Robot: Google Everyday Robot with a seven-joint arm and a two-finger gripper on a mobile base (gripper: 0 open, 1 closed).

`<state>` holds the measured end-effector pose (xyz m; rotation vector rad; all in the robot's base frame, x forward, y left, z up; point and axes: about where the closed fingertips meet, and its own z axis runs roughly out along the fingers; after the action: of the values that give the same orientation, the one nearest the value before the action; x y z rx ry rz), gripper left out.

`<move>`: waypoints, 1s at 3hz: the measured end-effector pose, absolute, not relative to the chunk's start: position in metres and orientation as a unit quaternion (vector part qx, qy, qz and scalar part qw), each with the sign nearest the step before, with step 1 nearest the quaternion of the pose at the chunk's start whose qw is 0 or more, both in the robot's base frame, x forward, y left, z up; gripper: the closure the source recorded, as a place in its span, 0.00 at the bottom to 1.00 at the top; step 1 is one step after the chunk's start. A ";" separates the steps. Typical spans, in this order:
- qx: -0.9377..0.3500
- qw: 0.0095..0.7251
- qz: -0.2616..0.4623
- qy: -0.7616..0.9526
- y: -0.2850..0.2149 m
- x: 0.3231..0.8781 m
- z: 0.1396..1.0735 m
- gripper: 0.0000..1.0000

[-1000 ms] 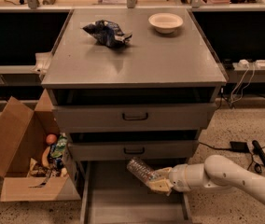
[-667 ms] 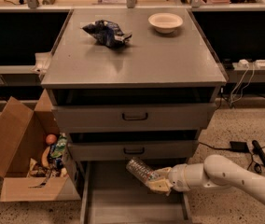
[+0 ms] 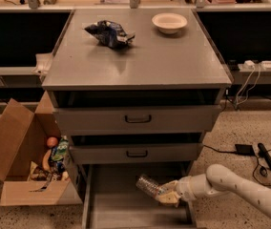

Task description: Place water bottle into bottom drawer

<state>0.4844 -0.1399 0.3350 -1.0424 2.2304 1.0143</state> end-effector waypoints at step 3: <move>-0.337 0.177 0.339 0.861 -0.185 0.495 0.222 0.77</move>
Offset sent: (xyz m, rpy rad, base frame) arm 0.0154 -0.0606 -0.1249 -0.0980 0.1222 -0.1018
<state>0.4946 -0.1851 0.2218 -0.9544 2.4361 0.9584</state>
